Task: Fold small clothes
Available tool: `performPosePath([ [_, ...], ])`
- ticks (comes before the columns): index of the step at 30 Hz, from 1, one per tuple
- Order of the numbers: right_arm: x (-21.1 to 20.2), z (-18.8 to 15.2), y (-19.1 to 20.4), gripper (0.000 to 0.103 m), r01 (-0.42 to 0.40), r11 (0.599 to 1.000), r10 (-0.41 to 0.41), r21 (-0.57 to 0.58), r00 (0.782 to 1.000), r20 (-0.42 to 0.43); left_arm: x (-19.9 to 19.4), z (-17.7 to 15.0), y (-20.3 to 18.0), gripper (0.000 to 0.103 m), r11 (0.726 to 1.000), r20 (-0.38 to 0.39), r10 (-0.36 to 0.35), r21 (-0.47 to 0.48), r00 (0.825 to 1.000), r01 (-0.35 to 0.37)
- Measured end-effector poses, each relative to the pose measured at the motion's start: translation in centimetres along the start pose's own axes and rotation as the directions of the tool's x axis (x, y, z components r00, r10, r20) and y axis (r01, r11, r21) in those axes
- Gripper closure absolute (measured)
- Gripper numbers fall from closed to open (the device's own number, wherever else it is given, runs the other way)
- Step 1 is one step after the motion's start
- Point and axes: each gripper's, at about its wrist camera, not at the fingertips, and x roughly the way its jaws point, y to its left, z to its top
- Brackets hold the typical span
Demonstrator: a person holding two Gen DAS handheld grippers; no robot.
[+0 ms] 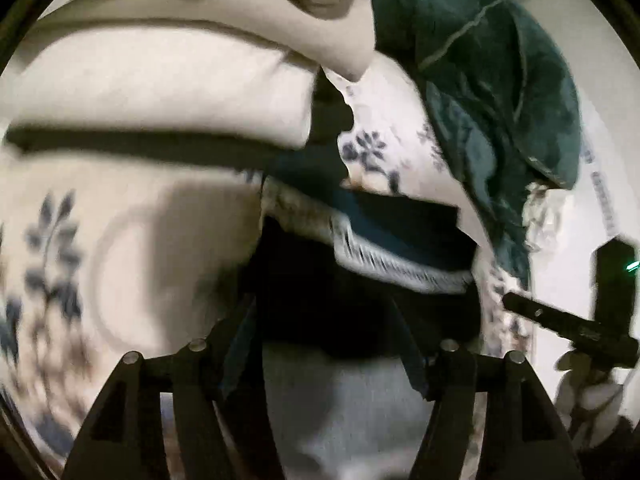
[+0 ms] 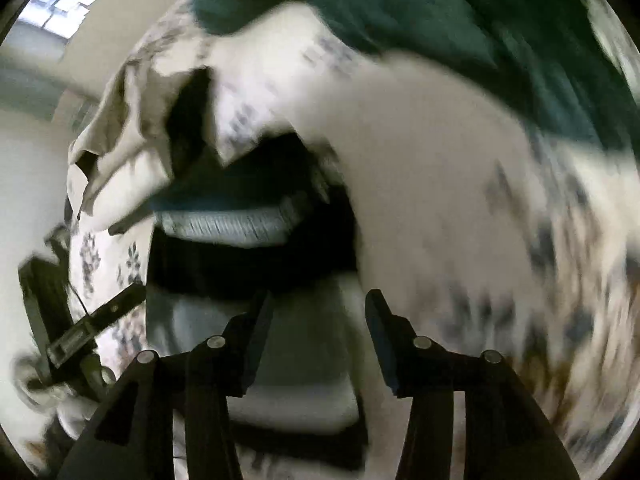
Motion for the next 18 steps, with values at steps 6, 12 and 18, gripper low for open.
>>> performPosePath([
  [6, 7.1, 6.5, 7.6, 0.053, 0.189, 0.921, -0.218, -0.341, 0.975, -0.048, 2.0, 2.5, 0.7, 0.04, 0.998, -0.026, 0.062, 0.027, 0.998, -0.061],
  [12, 7.3, 6.4, 6.9, 0.097, 0.243, 0.91, -0.245, -0.335, 0.969, 0.036, 2.3, 2.6, 0.9, 0.042, 0.999, -0.031, 0.035, 0.003, 0.999, -0.035],
  [18, 3.2, 7.9, 4.7, 0.097, 0.117, 0.978, -0.102, -0.171, 0.991, 0.091, 0.8, 2.7, 0.9, 0.092, 0.999, 0.056, -0.028, 0.021, 0.998, 0.027],
])
